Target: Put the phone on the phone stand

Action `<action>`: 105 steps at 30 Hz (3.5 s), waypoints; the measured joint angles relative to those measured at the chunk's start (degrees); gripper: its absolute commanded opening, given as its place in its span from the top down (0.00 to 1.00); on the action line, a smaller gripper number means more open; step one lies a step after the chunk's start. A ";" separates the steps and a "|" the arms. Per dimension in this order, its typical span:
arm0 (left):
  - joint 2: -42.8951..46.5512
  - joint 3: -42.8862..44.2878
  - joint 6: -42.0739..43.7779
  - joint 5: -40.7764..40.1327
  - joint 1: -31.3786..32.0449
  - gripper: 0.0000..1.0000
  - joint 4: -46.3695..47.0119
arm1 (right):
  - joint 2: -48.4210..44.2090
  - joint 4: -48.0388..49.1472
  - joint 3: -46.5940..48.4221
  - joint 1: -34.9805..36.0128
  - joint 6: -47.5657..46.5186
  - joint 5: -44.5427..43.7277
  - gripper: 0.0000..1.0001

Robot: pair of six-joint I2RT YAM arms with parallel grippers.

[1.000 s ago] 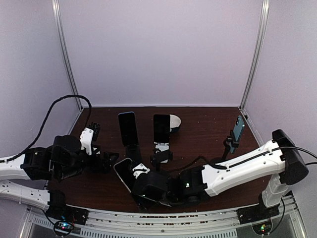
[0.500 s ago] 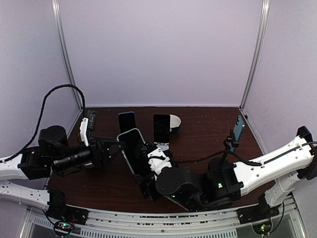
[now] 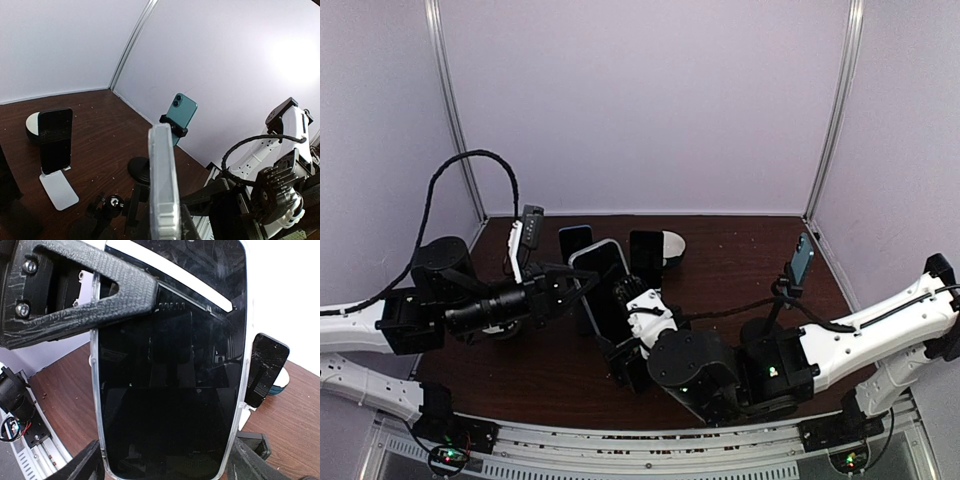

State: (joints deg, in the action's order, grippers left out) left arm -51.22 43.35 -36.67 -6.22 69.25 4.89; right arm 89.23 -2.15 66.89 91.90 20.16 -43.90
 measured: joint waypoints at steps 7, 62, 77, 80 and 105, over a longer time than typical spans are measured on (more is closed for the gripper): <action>-1.68 0.15 1.27 2.23 -0.22 1.00 3.13 | -2.34 0.24 -1.77 0.13 -1.84 -0.81 0.00; -15.96 1.16 12.59 7.02 -4.72 1.00 19.41 | -13.44 -1.38 -16.76 -17.90 2.71 23.69 1.00; -16.11 14.67 10.58 -3.52 0.35 1.00 -8.55 | -12.00 -9.88 -11.96 -17.00 8.83 21.35 1.00; -16.00 15.30 10.10 -3.89 0.46 1.00 -10.16 | -12.07 -10.80 -11.96 -17.03 10.16 20.48 1.00; -20.94 23.21 13.86 -4.87 1.99 1.00 -18.47 | -12.41 -14.93 -10.23 -20.06 11.23 19.91 1.00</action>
State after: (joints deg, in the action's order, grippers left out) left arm -72.16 66.57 -22.81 -11.09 71.24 -13.58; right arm 76.82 -17.08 56.66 71.83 31.40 -23.99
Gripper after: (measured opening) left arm 0.099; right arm 0.093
